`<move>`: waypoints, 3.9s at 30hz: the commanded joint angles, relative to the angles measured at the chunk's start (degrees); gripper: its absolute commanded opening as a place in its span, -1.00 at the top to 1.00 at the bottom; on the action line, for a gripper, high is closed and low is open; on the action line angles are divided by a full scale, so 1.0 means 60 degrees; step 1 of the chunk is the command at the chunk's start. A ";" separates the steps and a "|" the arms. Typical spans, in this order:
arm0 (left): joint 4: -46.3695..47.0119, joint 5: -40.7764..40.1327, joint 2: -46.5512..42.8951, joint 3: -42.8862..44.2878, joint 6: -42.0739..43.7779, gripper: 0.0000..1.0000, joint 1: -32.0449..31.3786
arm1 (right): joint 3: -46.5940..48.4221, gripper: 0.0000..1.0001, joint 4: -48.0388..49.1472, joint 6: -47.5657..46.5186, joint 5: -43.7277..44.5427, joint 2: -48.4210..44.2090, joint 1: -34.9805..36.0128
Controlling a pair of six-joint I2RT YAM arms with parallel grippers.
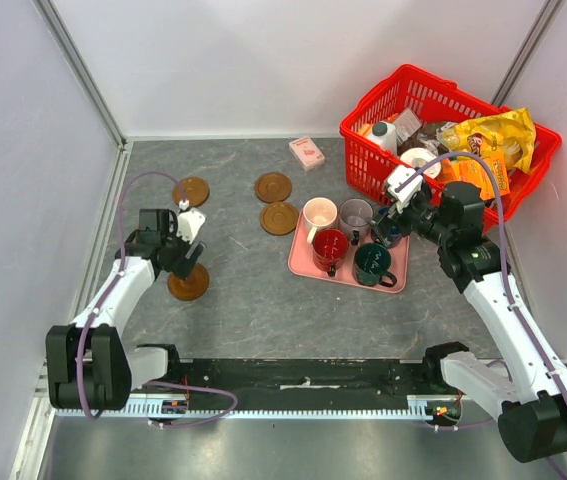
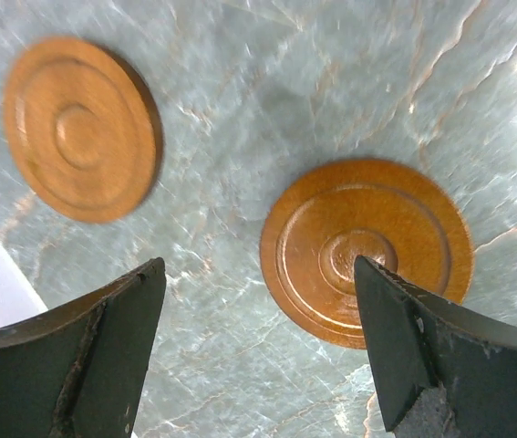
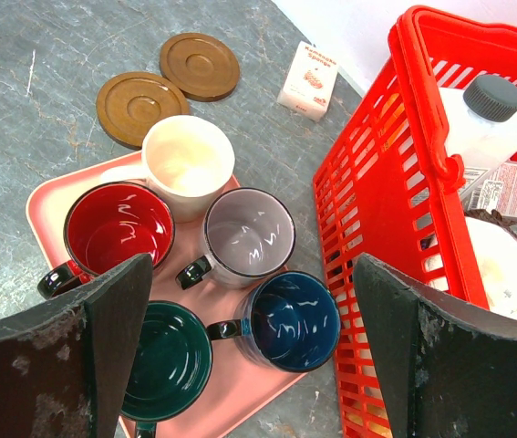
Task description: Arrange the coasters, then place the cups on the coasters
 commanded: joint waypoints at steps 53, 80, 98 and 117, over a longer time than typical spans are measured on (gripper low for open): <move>0.0762 -0.1123 0.3359 0.2721 -0.1559 -0.79 -0.4383 | 0.0201 -0.96 0.0161 0.0031 0.0029 0.0021 -0.0017; 0.1143 -0.1870 0.2627 0.1446 -0.1075 -0.82 -0.4280 | 0.0201 -0.96 0.0161 0.0045 0.0000 -0.0023 -0.0031; 0.1158 -0.1504 0.4601 0.4299 -0.1412 -0.81 -0.3958 | 0.0201 -0.96 0.0146 0.0045 0.0059 0.0050 -0.0031; 0.0191 -0.0684 0.8045 0.8784 -0.2672 -0.80 -0.4367 | 0.0172 -0.96 0.0161 -0.0145 0.0264 0.0255 -0.0017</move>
